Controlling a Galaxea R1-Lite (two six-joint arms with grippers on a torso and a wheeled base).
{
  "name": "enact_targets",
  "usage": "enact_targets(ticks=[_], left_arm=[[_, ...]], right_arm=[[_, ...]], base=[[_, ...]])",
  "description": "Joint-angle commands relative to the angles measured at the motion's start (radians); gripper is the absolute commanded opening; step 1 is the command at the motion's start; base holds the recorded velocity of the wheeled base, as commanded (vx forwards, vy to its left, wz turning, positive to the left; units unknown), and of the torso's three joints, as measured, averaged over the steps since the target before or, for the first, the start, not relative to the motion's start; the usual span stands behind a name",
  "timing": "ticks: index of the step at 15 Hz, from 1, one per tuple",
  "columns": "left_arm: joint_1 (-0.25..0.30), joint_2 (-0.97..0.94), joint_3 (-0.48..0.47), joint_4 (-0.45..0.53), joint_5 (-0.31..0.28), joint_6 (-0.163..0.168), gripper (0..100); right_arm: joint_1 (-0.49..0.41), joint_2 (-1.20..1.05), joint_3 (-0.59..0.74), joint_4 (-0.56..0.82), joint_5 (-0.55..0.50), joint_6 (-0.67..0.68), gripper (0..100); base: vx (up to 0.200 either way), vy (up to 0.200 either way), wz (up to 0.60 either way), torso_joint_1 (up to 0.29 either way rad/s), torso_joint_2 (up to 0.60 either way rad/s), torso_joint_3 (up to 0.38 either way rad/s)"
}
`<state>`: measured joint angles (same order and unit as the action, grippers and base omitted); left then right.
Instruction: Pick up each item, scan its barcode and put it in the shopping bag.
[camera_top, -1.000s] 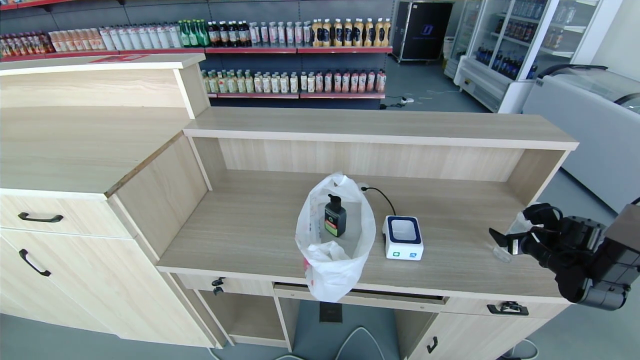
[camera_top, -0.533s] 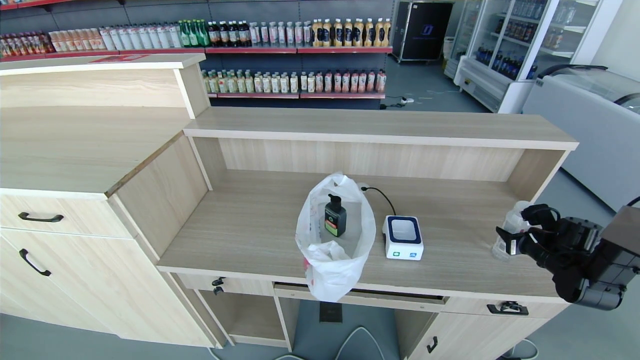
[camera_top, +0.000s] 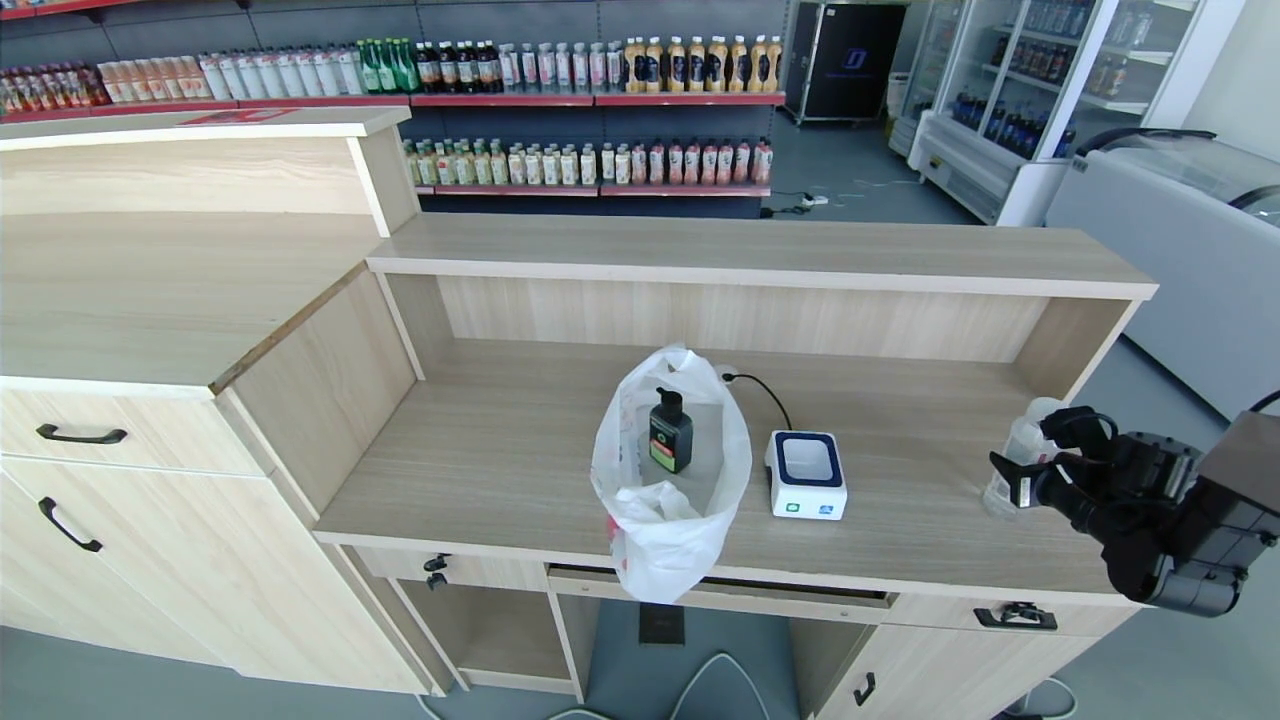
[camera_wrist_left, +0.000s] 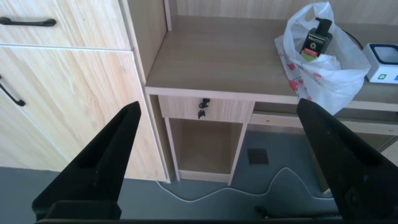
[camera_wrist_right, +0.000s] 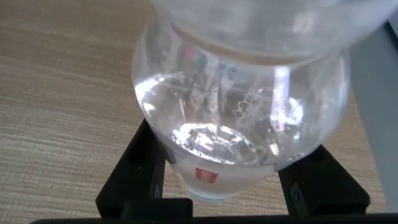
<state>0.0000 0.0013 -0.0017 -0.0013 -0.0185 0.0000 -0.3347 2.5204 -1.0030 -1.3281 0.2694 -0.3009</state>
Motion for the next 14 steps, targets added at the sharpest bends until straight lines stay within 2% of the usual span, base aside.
enact_targets(ticks=[1, 3, 4, 6, 7, 9, 10, 11, 14], left_arm=[[0.0, 0.0, 0.0, 0.0, 0.0, 0.0, 100], [0.0, 0.0, 0.0, 0.0, 0.0, 0.0, 100], [0.0, 0.0, 0.0, 0.0, 0.0, 0.0, 100], [0.0, 0.0, 0.0, 0.0, 0.0, 0.0, 100], [0.0, 0.0, 0.0, 0.0, 0.0, 0.0, 100], [0.0, 0.0, 0.0, 0.0, 0.0, 0.0, 100], [0.0, 0.0, 0.0, 0.0, 0.0, 0.0, 100], [0.0, 0.0, 0.0, 0.0, 0.0, 0.0, 100], [0.0, 0.0, 0.0, 0.0, 0.0, 0.0, 100]], right_arm=[[0.002, -0.012, -0.016, -0.003, -0.001, -0.001, 0], [0.002, -0.086, -0.013, 0.033, 0.005, 0.017, 0], [0.009, -0.153, -0.013, 0.107, 0.005, 0.065, 0], [0.022, -0.287, -0.022, 0.283, 0.005, 0.158, 0], [0.04, -0.393, -0.045, 0.452, 0.014, 0.224, 0], [0.089, -0.543, -0.114, 0.702, 0.088, 0.355, 0], [0.118, -0.604, -0.137, 0.784, 0.133, 0.41, 0], [0.155, -0.655, -0.143, 0.826, 0.179, 0.46, 0], [0.243, -0.758, -0.111, 0.834, 0.286, 0.542, 0]], base=[[0.0, 0.0, 0.0, 0.0, 0.0, 0.0], [0.0, 0.0, 0.0, 0.0, 0.0, 0.0], [0.0, 0.0, 0.0, 0.0, 0.0, 0.0], [0.0, 0.0, 0.0, 0.0, 0.0, 0.0], [0.0, 0.0, 0.0, 0.0, 0.0, 0.0], [0.0, 0.0, 0.0, 0.0, 0.0, 0.0], [0.0, 0.0, 0.0, 0.0, 0.0, 0.0], [0.0, 0.0, 0.0, 0.0, 0.0, 0.0], [0.0, 0.0, 0.0, 0.0, 0.0, 0.0]])
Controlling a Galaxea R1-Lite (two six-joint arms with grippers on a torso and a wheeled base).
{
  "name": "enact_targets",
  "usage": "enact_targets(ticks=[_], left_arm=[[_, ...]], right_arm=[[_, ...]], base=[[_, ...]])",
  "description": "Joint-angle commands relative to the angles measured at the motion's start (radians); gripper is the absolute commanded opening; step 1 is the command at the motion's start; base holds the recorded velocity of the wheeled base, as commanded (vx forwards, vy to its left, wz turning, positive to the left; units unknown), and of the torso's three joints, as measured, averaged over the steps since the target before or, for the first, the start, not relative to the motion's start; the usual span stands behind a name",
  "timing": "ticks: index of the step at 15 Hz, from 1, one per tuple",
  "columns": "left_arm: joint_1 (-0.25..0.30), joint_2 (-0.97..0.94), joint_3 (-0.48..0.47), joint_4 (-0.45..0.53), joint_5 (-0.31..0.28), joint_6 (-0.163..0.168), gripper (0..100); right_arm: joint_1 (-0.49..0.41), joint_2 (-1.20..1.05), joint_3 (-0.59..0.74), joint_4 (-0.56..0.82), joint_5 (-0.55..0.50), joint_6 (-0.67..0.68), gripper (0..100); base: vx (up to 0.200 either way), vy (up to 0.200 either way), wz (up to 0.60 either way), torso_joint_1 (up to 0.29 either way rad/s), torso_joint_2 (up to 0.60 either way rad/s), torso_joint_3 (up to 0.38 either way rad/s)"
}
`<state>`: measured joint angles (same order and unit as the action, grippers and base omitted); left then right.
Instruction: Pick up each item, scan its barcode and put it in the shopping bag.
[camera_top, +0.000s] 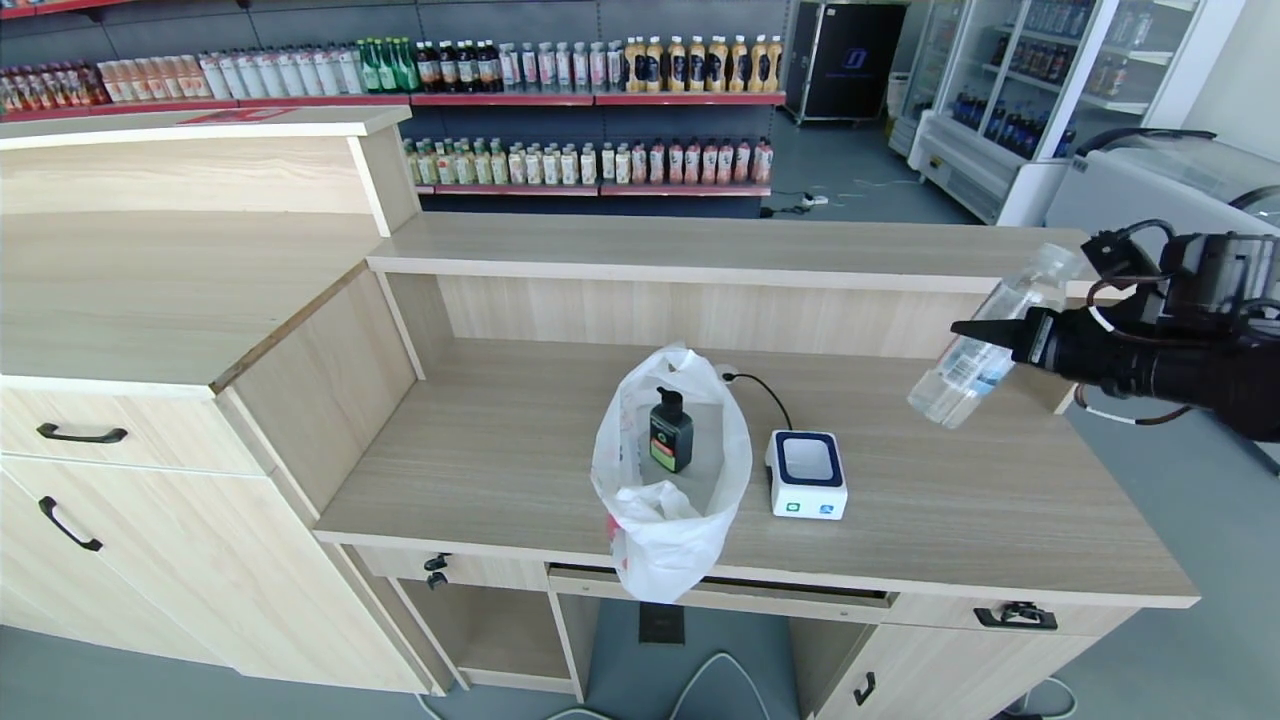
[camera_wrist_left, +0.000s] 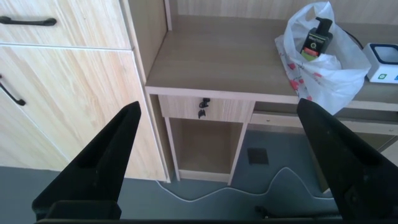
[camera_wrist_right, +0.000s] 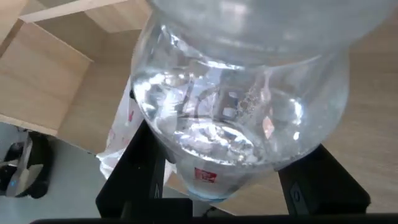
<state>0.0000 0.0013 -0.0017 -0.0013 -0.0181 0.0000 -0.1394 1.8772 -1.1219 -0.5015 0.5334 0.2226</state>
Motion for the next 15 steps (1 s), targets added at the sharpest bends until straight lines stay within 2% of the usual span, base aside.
enact_targets(ticks=[1, 4, 9, 12, 15], left_arm=[[0.0, 0.0, 0.0, 0.0, 0.0, 0.0, 100], [0.0, 0.0, 0.0, 0.0, 0.0, 0.0, 100], [0.0, 0.0, 0.0, 0.0, 0.0, 0.0, 100], [0.0, 0.0, 0.0, 0.0, 0.0, 0.0, 100], [0.0, 0.0, 0.0, 0.0, 0.0, 0.0, 100]], right_arm=[[0.09, -0.171, 0.054, 0.008, 0.063, 0.044, 0], [0.193, -0.328, 0.175, 0.011, 0.191, 0.05, 0], [0.411, -0.454, 0.192, 0.067, 0.194, 0.05, 0], [0.488, -0.478, 0.172, 0.072, 0.194, 0.05, 0], [0.514, -0.504, 0.169, 0.098, 0.195, 0.052, 0]], base=[[0.0, 0.0, 0.0, 0.0, 0.0, 0.0], [0.0, 0.0, 0.0, 0.0, 0.0, 0.0], [0.0, 0.0, 0.0, 0.0, 0.0, 0.0], [0.0, 0.0, 0.0, 0.0, 0.0, 0.0], [0.0, 0.0, 0.0, 0.0, 0.0, 0.0]])
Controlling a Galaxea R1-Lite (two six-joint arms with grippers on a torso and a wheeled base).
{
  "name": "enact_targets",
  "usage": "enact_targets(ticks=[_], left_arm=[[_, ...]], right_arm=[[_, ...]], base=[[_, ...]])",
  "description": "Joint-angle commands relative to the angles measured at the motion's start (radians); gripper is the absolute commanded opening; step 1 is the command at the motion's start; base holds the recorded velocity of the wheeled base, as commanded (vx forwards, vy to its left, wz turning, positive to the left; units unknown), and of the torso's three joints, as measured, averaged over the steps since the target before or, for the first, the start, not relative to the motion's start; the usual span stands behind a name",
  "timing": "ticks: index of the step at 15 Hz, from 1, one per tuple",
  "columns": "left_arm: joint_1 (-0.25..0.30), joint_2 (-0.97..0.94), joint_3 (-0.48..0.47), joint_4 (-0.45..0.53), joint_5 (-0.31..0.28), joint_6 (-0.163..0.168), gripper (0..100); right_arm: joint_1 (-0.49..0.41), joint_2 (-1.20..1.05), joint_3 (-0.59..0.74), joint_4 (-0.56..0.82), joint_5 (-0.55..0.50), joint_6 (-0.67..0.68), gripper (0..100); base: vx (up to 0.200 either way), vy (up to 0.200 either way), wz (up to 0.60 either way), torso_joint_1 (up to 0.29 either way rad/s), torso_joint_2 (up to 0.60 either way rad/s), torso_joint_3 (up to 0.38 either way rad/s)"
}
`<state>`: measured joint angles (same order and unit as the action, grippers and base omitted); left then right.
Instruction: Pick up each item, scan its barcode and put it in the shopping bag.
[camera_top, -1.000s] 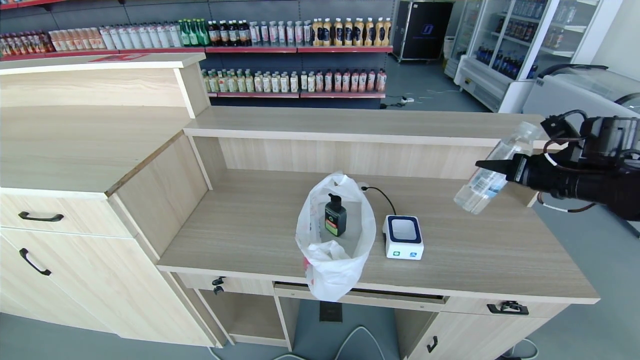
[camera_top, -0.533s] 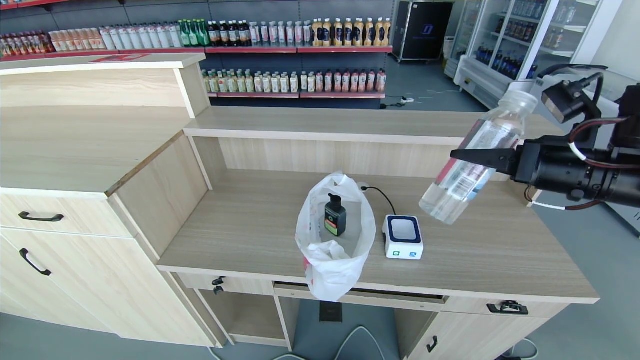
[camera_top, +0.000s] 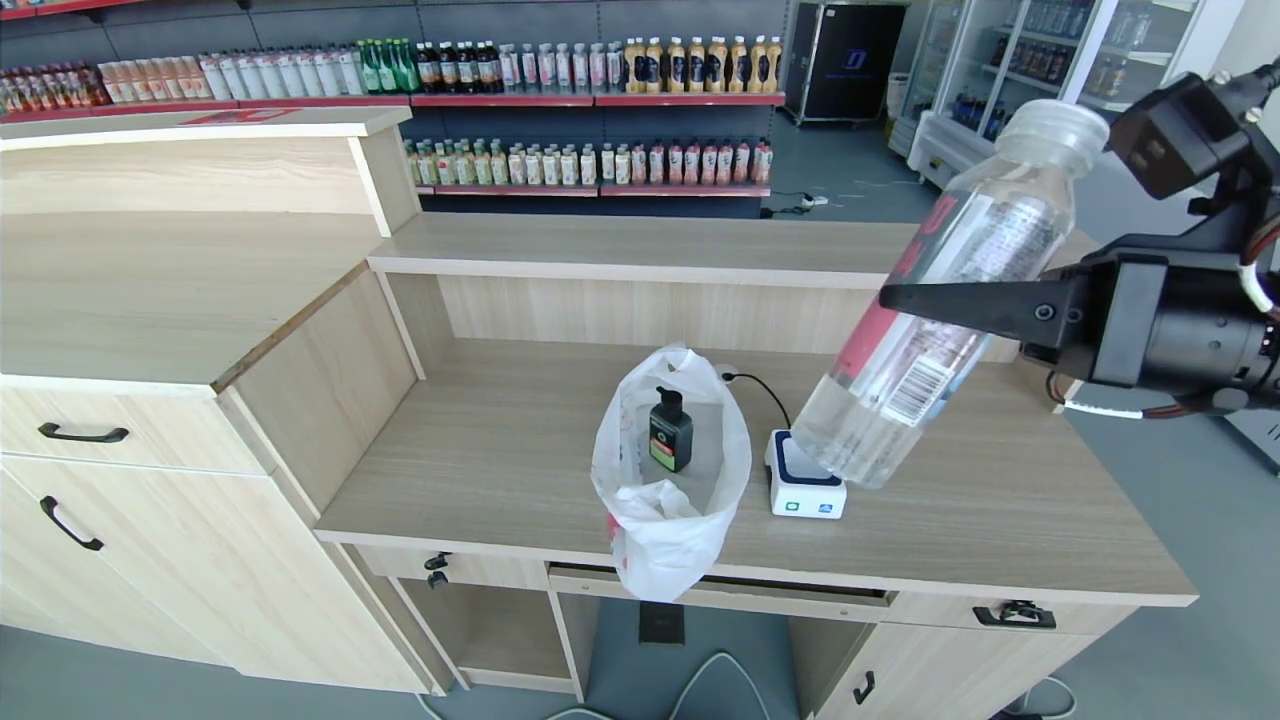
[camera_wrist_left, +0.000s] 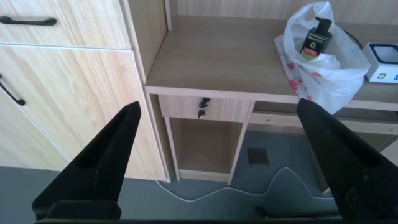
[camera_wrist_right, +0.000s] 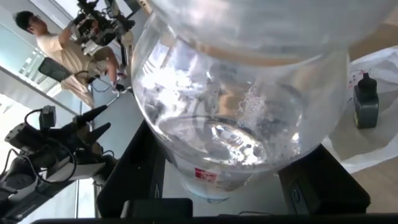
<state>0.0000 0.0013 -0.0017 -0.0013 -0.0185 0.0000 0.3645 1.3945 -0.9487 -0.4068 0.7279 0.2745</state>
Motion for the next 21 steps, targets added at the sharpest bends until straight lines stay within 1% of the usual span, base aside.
enact_targets(ticks=[1, 3, 6, 8, 11, 15, 21], left_arm=[[0.0, 0.0, 0.0, 0.0, 0.0, 0.0, 100], [0.0, 0.0, 0.0, 0.0, 0.0, 0.0, 100], [0.0, 0.0, 0.0, 0.0, 0.0, 0.0, 100], [0.0, 0.0, 0.0, 0.0, 0.0, 0.0, 100], [0.0, 0.0, 0.0, 0.0, 0.0, 0.0, 100], [0.0, 0.0, 0.0, 0.0, 0.0, 0.0, 100], [0.0, 0.0, 0.0, 0.0, 0.0, 0.0, 100]], right_arm=[[0.01, -0.031, -0.005, 0.019, 0.002, 0.002, 0], [0.021, -0.054, -0.01, 0.043, 0.008, 0.029, 0], [0.077, -0.107, -0.008, 0.051, 0.018, 0.129, 0], [0.113, -0.137, 0.002, 0.054, 0.018, 0.152, 0], [0.146, -0.176, 0.03, 0.102, 0.018, 0.152, 0], [0.18, -0.204, 0.048, 0.117, 0.016, 0.154, 0], [0.185, -0.262, 0.074, 0.169, 0.018, 0.152, 0]], base=[[0.0, 0.0, 0.0, 0.0, 0.0, 0.0], [0.0, 0.0, 0.0, 0.0, 0.0, 0.0], [0.0, 0.0, 0.0, 0.0, 0.0, 0.0], [0.0, 0.0, 0.0, 0.0, 0.0, 0.0], [0.0, 0.0, 0.0, 0.0, 0.0, 0.0], [0.0, 0.0, 0.0, 0.0, 0.0, 0.0], [0.0, 0.0, 0.0, 0.0, 0.0, 0.0]])
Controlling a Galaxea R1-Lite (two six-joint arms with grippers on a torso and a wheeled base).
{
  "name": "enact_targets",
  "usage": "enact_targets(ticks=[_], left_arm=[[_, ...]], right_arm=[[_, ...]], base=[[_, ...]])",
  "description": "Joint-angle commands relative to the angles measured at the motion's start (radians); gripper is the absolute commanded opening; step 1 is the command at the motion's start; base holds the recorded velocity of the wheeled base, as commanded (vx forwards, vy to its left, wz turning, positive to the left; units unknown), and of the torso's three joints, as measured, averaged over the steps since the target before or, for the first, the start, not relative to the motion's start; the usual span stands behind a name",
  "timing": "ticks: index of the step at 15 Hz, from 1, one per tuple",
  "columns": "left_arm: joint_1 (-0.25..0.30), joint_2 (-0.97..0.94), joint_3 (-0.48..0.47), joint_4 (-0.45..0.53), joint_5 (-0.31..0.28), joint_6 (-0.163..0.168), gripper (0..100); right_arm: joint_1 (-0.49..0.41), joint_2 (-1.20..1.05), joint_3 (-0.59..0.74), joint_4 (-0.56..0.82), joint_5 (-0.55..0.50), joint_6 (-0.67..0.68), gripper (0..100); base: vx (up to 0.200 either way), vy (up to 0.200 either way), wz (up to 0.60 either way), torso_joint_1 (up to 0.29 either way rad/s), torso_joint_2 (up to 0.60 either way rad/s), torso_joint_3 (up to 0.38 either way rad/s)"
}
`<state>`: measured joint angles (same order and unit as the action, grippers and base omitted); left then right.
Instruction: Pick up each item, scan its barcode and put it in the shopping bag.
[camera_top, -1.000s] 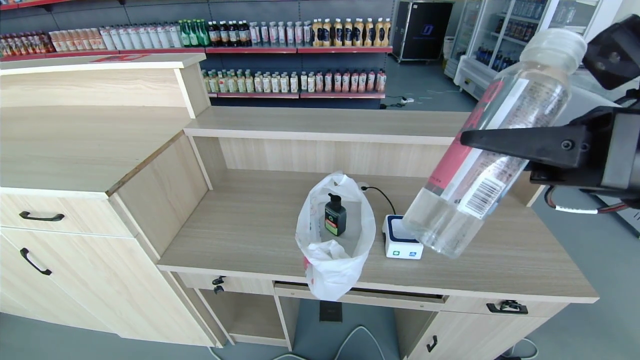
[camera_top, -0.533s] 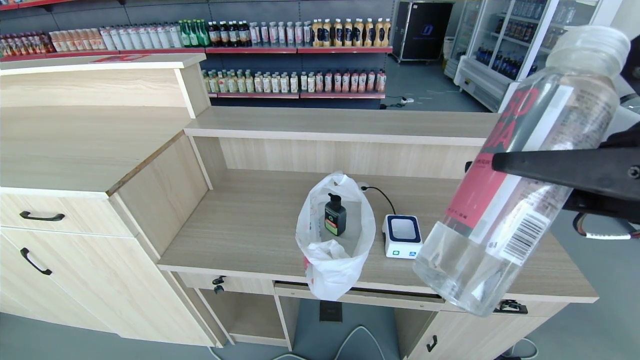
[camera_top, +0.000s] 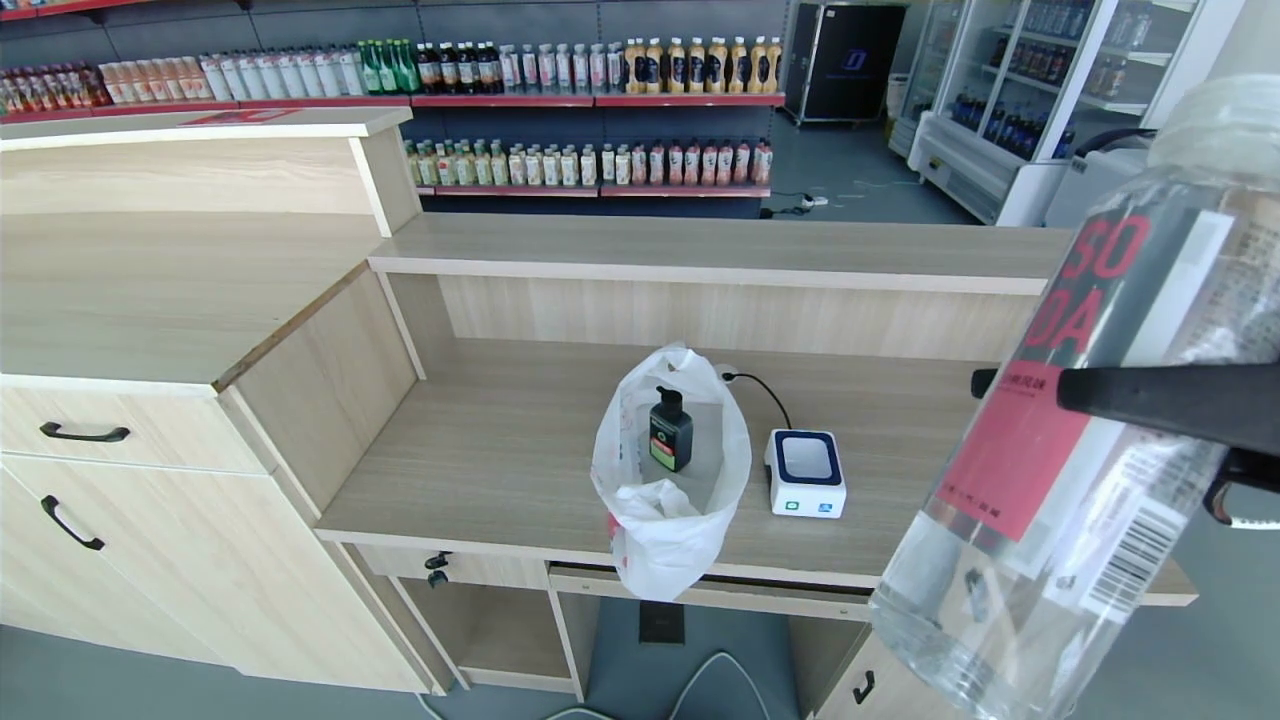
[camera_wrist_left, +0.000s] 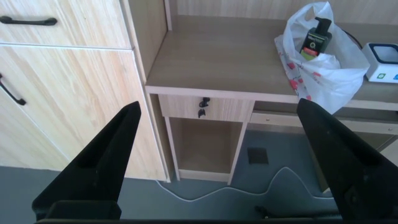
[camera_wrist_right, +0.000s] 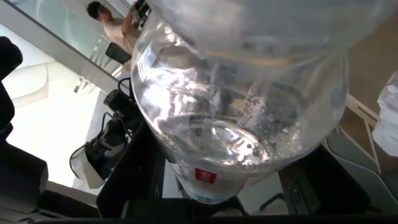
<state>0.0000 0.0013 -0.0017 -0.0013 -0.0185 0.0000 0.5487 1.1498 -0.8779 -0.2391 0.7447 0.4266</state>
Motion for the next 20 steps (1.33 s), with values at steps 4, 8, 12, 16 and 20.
enact_targets(ticks=[4, 8, 12, 16, 20], left_arm=[[0.0, 0.0, 0.0, 0.0, 0.0, 0.0, 100], [0.0, 0.0, 0.0, 0.0, 0.0, 0.0, 100], [0.0, 0.0, 0.0, 0.0, 0.0, 0.0, 100], [0.0, 0.0, 0.0, 0.0, 0.0, 0.0, 100], [0.0, 0.0, 0.0, 0.0, 0.0, 0.0, 100]], right_arm=[[0.0, -0.022, 0.004, 0.001, 0.001, 0.001, 0], [0.002, -0.025, 0.004, 0.008, 0.001, 0.0, 0], [0.002, -0.025, 0.005, 0.008, -0.001, 0.0, 0], [0.002, -0.025, 0.004, 0.008, 0.001, 0.0, 0], [-0.001, -0.025, 0.005, 0.006, -0.004, -0.003, 0]], base=[[0.0, 0.0, 0.0, 0.0, 0.0, 0.0], [0.0, 0.0, 0.0, 0.0, 0.0, 0.0], [0.0, 0.0, 0.0, 0.0, 0.0, 0.0], [0.0, 0.0, 0.0, 0.0, 0.0, 0.0], [0.0, 0.0, 0.0, 0.0, 0.0, 0.0]])
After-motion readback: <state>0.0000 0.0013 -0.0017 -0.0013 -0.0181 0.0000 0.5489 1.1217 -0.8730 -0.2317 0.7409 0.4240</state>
